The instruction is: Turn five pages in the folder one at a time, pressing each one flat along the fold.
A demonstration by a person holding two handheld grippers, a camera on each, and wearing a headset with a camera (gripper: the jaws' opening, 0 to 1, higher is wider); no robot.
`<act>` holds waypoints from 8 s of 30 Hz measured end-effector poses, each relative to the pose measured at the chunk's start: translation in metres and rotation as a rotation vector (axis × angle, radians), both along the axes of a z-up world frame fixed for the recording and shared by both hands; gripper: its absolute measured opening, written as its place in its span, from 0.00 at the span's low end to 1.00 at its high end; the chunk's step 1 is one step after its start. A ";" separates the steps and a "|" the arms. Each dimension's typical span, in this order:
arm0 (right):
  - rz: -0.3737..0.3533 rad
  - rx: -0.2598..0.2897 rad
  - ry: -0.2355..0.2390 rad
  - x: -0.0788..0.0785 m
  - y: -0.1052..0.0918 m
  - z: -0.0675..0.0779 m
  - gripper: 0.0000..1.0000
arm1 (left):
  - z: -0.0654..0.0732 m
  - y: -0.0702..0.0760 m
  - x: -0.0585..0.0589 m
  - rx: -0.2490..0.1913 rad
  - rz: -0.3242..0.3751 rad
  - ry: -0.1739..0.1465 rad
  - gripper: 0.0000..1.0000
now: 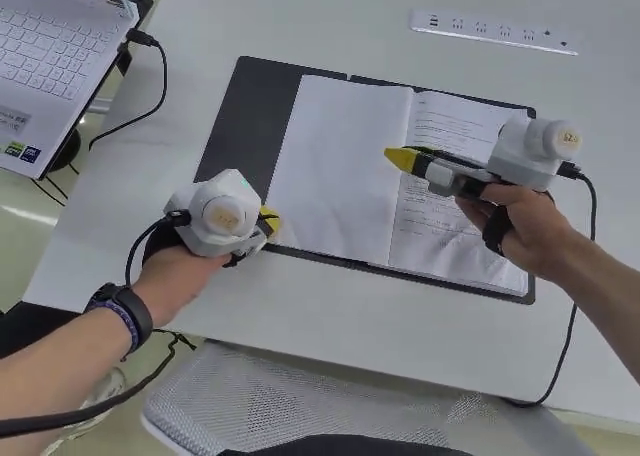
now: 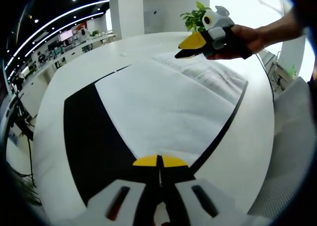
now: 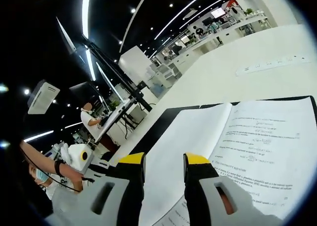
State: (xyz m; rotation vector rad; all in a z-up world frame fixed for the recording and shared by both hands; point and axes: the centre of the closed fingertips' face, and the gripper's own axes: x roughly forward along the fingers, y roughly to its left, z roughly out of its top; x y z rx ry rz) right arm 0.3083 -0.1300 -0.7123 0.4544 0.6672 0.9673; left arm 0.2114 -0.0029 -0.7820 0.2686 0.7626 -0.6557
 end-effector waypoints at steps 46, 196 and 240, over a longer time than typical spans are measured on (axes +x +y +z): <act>0.038 -0.073 -0.069 0.022 -0.004 -0.049 0.00 | -0.007 0.004 0.005 -0.047 0.064 0.024 0.00; 0.262 -0.024 0.015 -0.124 0.005 -0.054 0.00 | -0.008 0.003 0.005 -0.056 0.083 0.023 0.00; 0.223 -0.006 0.100 -0.139 -0.006 -0.045 0.18 | 0.002 -0.009 -0.010 -0.098 0.065 0.067 0.20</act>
